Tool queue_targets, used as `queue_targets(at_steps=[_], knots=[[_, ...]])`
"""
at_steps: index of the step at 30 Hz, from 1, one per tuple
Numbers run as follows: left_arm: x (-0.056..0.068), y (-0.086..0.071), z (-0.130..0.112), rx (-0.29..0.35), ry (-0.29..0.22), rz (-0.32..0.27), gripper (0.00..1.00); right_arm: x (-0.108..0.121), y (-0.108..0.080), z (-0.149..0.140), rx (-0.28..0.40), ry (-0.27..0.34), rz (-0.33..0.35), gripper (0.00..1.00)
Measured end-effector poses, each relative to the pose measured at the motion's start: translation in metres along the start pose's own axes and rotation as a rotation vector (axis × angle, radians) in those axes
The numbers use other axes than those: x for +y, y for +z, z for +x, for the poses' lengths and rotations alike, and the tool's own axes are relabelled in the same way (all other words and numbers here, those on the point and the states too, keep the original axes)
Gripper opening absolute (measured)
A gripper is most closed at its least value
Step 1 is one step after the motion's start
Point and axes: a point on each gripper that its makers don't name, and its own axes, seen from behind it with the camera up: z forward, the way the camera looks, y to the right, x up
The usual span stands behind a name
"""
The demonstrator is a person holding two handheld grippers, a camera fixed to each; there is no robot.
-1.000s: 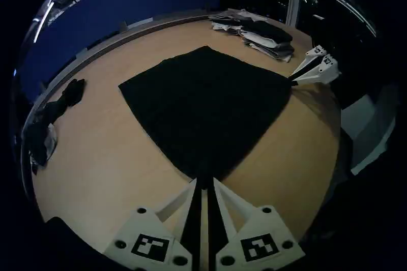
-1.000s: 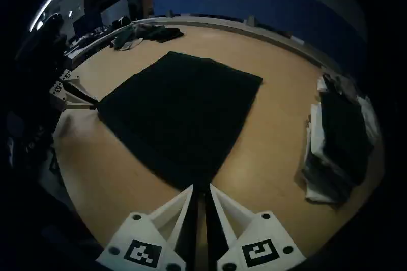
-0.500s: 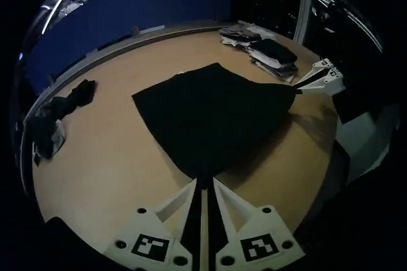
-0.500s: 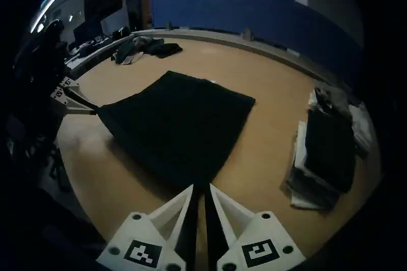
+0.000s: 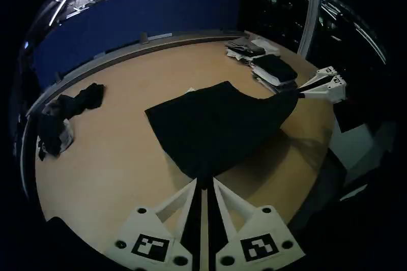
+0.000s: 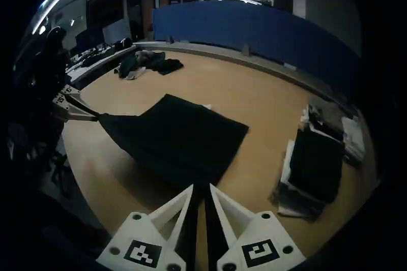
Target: Fold towel
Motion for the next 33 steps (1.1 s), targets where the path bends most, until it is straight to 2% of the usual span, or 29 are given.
queue_targets(at_steps=[6,20,33], knots=[[0.001,-0.014,0.013,0.007,-0.032,0.003,0.07,0.000,-0.011,0.010,0.003,0.001,0.006,0.08],[0.009,-0.035,0.018,0.009,-0.064,0.008,0.07,-0.008,-0.026,0.012,0.000,0.016,0.018,0.08],[0.008,-0.026,0.016,-0.013,-0.061,-0.001,0.07,-0.007,-0.019,0.009,-0.022,0.021,0.012,0.08]])
